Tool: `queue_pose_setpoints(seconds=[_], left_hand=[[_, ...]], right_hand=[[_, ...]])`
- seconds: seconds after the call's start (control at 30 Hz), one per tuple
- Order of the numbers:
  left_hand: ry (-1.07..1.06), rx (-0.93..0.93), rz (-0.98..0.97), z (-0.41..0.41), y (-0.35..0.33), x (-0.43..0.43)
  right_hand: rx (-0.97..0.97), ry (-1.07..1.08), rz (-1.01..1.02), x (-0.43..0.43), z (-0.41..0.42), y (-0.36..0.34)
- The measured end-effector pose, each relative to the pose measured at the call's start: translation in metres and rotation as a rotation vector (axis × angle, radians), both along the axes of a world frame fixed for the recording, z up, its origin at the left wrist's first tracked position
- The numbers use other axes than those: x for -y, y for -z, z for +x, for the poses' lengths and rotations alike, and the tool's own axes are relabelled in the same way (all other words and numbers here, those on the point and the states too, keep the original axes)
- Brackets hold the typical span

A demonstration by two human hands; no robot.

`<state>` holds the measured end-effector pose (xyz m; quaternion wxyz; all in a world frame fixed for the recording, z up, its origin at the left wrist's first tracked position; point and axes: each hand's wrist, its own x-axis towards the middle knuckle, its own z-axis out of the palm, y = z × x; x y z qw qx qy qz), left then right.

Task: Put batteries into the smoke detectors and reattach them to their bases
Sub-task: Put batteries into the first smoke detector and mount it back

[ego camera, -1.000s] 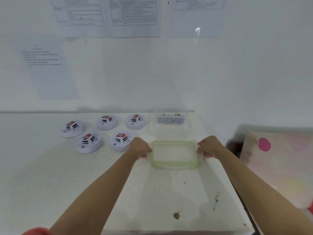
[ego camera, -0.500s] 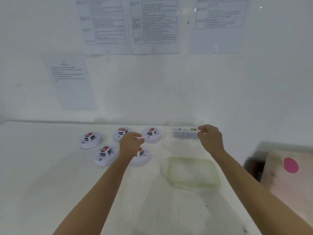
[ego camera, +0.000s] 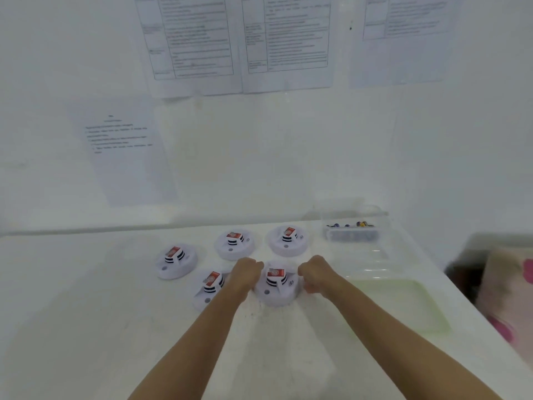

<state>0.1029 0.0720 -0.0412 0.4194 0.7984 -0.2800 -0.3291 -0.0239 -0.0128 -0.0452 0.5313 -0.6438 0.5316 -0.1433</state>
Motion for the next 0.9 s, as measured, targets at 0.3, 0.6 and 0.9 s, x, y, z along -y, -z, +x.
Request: queue_pose_setpoints(seconds=[0.3,0.6,0.9], left_hand=[[0.165,0.027,0.021,-0.001,0.007,0.002],[0.257,0.169,-0.017,0.001,-0.019,0.016],[0.449,0.138,-0.243,-0.020,-0.054,0.033]], right_hand=[[0.125,0.124,0.131,-0.008,0.018,0.011],[0.154,0.114,0.131,0.004,0.009,-0.022],[0.439,0.096,0.015,0.031,-0.025,-0.084]])
